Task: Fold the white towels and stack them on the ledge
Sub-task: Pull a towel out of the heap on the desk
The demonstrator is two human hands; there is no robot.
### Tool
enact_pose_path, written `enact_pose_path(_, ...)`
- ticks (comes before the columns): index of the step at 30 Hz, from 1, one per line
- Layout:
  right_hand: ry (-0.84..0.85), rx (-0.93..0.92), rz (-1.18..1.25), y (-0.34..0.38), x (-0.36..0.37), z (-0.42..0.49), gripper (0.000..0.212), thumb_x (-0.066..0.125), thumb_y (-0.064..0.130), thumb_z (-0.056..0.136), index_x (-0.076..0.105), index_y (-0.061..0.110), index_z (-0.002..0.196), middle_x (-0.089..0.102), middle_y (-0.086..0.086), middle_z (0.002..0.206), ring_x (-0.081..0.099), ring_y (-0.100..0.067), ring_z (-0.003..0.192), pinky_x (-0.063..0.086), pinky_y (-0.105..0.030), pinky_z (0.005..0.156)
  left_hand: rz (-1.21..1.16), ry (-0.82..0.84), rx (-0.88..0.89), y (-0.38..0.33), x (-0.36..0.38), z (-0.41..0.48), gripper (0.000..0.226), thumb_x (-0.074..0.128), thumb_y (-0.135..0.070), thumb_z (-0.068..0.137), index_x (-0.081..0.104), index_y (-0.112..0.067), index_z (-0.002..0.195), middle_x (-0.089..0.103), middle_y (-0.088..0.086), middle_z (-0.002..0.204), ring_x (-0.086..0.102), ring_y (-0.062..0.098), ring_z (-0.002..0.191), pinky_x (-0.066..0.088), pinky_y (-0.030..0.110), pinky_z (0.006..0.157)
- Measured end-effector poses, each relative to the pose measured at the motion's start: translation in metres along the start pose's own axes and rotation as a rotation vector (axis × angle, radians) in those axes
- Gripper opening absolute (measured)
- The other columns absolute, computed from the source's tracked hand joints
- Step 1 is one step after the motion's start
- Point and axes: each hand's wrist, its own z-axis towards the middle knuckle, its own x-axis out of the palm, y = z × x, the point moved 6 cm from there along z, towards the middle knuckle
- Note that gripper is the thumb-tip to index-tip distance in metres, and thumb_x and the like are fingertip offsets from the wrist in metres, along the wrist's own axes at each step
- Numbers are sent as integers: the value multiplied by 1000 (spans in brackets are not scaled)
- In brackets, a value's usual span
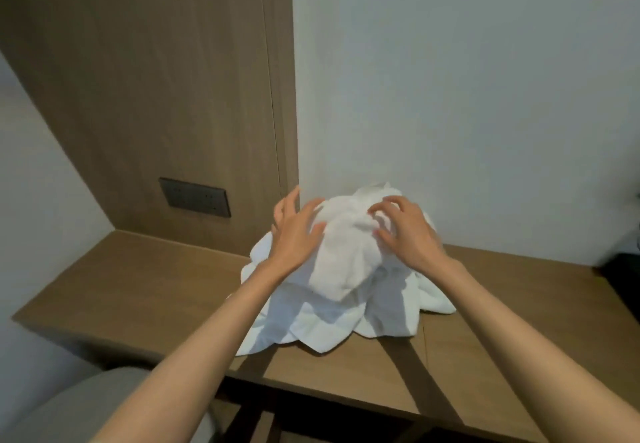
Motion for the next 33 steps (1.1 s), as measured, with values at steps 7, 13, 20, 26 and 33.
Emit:
enact_pose_path(7,272,60,-277,-58,68,-3,64,60,49,86,35,35,143,16,2,158,19,-29,138,27,-50,107,134,507,-242,73,125,-50,85,52,-72,79,-10,-64,137,-35,-10,151,-27,38,140,4,70,106)
enact_pose_path(13,41,238,-52,-105,56,54,76,62,72,71,35,47,138,16,3,156,16,-35,137,21,-54,110,-43,341,-531,61,142,-24,111,37,-98,48,-22,-62,134,-24,-8,157,-25,34,142,-10,66,106)
enact_pose_path(20,502,363,30,-168,127,98,106,54,93,44,-3,70,130,-8,7,160,-2,-45,143,5,-69,109,143,254,-580,67,166,-8,113,61,-82,59,-21,-60,134,-13,3,159,-17,39,142,-13,70,102)
enact_pose_path(26,615,252,40,-192,146,102,96,41,88,55,22,48,140,30,2,153,27,-35,139,19,-53,110,301,329,-651,71,182,-5,103,51,-88,59,-35,-70,112,-22,-1,157,-23,34,143,-10,69,105)
enact_pose_path(33,727,147,119,-176,136,70,85,45,82,72,32,37,142,50,-2,141,47,-27,127,36,-37,102,353,442,-613,80,151,-27,88,59,-62,81,-7,-60,140,-14,-2,159,-21,36,143,-8,73,102)
